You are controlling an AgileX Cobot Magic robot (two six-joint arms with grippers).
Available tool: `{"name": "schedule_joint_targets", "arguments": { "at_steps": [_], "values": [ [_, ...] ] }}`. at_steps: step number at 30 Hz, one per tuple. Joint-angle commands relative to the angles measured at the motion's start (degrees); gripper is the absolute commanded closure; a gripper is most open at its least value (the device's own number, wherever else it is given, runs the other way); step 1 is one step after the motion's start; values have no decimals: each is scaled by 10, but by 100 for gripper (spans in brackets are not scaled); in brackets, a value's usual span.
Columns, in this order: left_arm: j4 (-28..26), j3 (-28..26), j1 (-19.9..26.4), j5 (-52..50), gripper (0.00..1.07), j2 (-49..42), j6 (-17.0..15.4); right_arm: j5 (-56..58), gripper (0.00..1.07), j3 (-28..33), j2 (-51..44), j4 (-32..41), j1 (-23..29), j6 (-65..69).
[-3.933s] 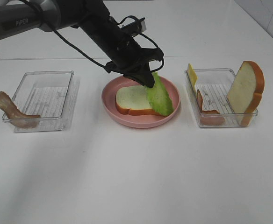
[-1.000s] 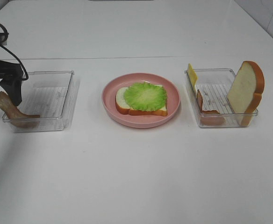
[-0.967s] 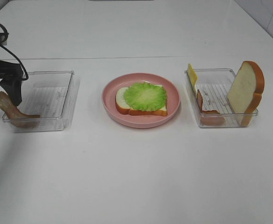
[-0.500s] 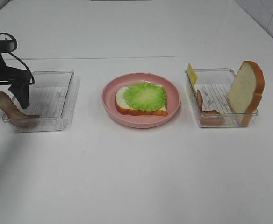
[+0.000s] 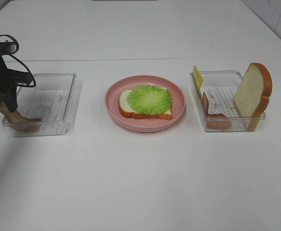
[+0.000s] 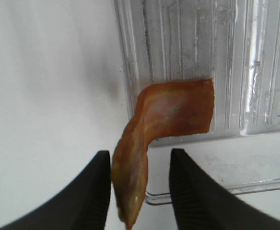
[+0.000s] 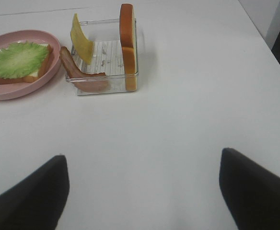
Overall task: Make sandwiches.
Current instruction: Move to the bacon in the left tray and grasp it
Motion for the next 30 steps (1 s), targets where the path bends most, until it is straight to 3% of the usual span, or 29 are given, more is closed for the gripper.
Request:
{"name": "schedule_joint_targets", "arguments": {
  "at_steps": [1,11,14,15,24,30],
  "values": [
    [-6,0,-1,1,74,2,-9,-6,28,1,-18,-3,1,3],
    [-5,0,-1,-2,77,2,-8,-6,28,1,-18,-3,1,3],
    [-5,0,-1,-2,90,2,-8,-6,28,1,-18,-3,1,3],
    [-5,0,-1,-2,107,2,-6,-6,28,1,-18,-3,1,3],
    [-6,-1,-1,3,107,-7,-3,-6,28,1,-18,-3,1,3],
    [-17,-1,-1,3,107,-61,-3,-6,28,1,-18,-3,1,3]
  ]
}}
